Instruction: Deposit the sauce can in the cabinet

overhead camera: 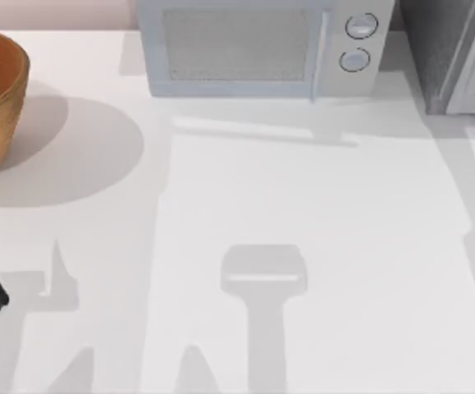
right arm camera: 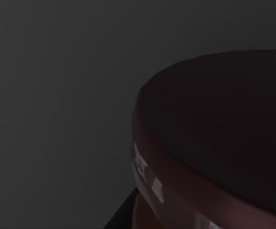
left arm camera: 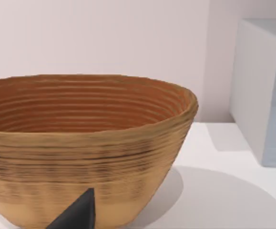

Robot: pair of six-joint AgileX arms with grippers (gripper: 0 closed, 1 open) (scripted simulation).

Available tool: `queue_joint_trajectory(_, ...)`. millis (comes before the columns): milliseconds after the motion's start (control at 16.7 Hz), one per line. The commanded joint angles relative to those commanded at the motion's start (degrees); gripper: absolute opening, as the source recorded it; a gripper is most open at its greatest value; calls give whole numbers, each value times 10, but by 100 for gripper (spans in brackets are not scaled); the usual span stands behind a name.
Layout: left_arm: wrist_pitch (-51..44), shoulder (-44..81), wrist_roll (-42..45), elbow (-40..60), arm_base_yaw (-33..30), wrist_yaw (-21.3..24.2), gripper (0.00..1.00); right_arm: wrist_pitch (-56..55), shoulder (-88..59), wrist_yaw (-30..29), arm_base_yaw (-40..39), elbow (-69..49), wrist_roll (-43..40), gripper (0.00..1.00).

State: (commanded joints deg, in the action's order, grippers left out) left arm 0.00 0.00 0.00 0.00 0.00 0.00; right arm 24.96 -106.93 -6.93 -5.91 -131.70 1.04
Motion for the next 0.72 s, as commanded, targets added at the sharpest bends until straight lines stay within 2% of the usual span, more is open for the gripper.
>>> queue_joint_trajectory(360, 0, 0, 0, 0, 0, 0, 100, 0, 0, 0, 0, 0, 0, 98)
queue_joint_trajectory(720, 0, 0, 0, 0, 0, 0, 100, 0, 0, 0, 0, 0, 0, 100)
